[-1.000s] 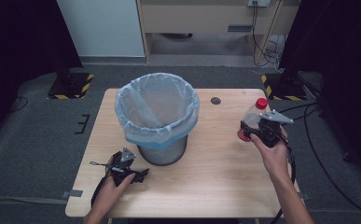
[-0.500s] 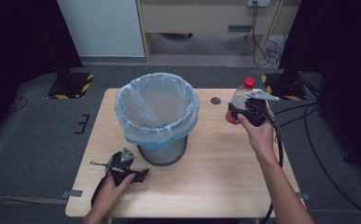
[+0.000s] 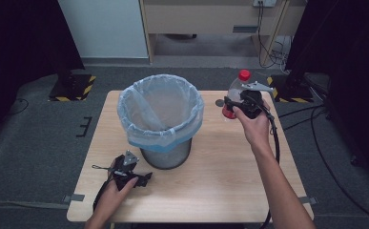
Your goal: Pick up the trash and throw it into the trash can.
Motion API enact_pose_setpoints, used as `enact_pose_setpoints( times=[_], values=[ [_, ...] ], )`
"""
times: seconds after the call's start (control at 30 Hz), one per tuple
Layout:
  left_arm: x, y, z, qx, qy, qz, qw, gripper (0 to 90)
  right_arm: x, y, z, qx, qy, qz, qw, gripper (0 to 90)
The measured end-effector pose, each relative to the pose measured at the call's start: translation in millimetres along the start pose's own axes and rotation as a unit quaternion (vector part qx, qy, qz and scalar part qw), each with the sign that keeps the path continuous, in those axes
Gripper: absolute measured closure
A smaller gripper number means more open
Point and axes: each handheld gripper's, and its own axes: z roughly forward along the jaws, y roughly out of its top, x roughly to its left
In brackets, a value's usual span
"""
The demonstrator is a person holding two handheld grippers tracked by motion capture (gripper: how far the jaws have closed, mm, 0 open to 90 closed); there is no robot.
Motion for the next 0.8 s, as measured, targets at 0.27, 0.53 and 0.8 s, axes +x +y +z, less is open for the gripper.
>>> enact_pose_setpoints(
  times=[0.27,0.53,0.8],
  values=[
    [0.0,0.0,0.0,0.000,0.000,0.000,1.0000,0.0,6.3,11.6,2.5,-0.005,0.005,-0.008,0.9999,28.8],
    [-0.1,0.0,0.1,-0.001,0.000,0.000,1.0000,0.0,13.3,36.6,-5.2,-0.034,0.021,-0.009,0.9991,28.8],
    [0.0,0.0,0.1,0.000,0.000,0.000,1.0000,0.0,29.2,62.7,-16.9,-0.057,0.037,-0.013,0.9976,28.8]
  ],
)
